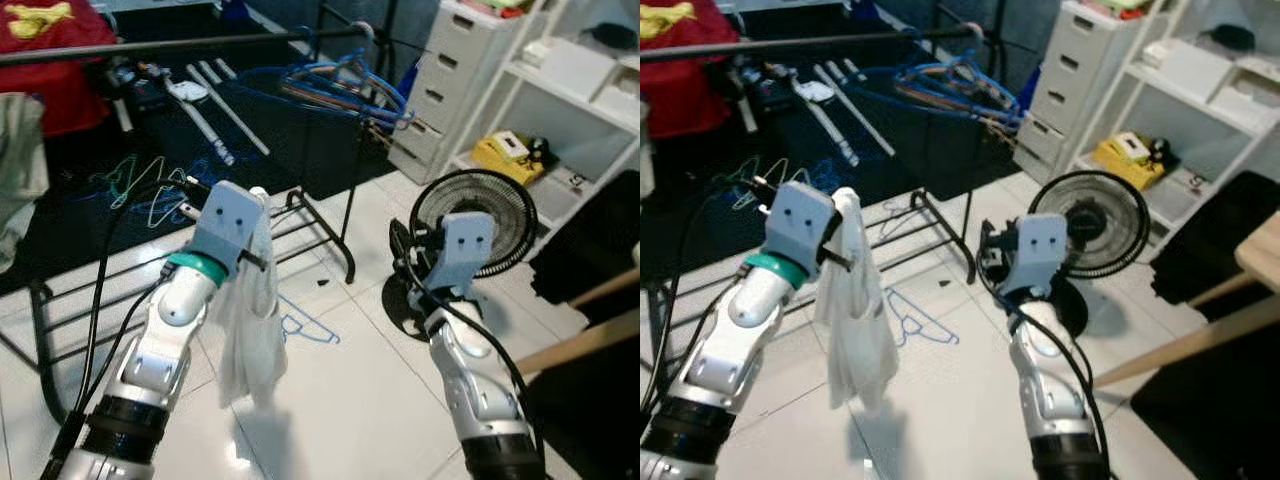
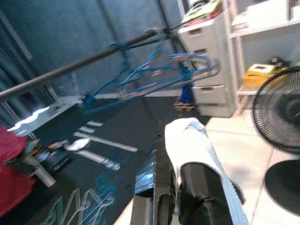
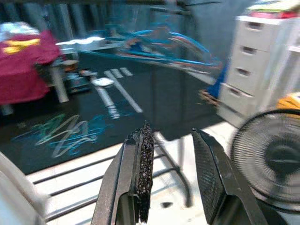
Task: Hang hanger
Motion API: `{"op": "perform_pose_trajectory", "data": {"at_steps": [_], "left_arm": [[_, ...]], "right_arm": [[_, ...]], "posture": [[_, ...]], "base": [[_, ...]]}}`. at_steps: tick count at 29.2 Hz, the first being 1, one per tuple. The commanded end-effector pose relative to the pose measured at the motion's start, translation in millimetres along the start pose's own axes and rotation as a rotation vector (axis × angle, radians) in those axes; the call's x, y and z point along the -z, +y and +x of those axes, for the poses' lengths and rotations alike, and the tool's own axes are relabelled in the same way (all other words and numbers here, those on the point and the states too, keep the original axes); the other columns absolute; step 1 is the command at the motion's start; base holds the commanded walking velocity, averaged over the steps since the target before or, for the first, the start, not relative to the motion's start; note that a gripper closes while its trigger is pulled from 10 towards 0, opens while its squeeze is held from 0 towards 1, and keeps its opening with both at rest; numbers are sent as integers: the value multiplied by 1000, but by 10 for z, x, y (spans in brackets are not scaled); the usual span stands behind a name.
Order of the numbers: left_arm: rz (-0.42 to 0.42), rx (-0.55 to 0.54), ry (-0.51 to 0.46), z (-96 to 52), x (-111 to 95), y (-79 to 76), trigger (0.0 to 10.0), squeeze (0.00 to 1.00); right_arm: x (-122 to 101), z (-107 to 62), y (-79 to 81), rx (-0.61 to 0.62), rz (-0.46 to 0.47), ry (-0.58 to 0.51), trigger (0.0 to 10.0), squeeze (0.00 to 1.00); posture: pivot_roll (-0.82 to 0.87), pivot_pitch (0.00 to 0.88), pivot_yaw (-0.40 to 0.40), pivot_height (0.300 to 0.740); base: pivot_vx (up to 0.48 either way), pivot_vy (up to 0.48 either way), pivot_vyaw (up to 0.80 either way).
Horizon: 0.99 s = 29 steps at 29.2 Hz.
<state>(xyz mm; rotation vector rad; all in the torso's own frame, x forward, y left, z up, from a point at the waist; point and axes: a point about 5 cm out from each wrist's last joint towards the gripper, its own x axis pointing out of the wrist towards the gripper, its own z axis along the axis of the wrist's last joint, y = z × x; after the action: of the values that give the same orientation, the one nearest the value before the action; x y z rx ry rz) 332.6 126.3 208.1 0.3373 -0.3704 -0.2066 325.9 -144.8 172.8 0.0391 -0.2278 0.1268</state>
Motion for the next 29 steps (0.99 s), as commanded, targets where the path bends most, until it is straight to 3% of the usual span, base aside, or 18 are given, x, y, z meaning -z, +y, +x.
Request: {"op": "perform_pose_trajectory", "data": {"at_steps": [1,7,23,26,29], "left_arm": [[0,22,-26,19,-47,-60,10000,0],[1,22,-24,17,-41,-59,10000,0],[-28,-37,51,-44,114,80,10000,0],[-33,-47,71,-95,139,122,10000,0],[-105,-68,122,-171,180,161,10000,0]], "right_arm": [[37,-32,-92,30,-13,17,10000,0],[37,-33,-92,30,-14,16,10000,0],[18,-25,-7,-11,-43,0,10000,0],[22,-25,21,-23,-59,2,10000,0],[15,-28,64,-47,-71,-1,10000,0]], "posture": [[0,26,36,740],[1,27,36,740],[13,31,37,740],[18,32,39,740],[20,34,40,740]], "base": [[480,0,-706],[480,0,-678],[480,0,0],[445,0,719],[249,0,798]]}}
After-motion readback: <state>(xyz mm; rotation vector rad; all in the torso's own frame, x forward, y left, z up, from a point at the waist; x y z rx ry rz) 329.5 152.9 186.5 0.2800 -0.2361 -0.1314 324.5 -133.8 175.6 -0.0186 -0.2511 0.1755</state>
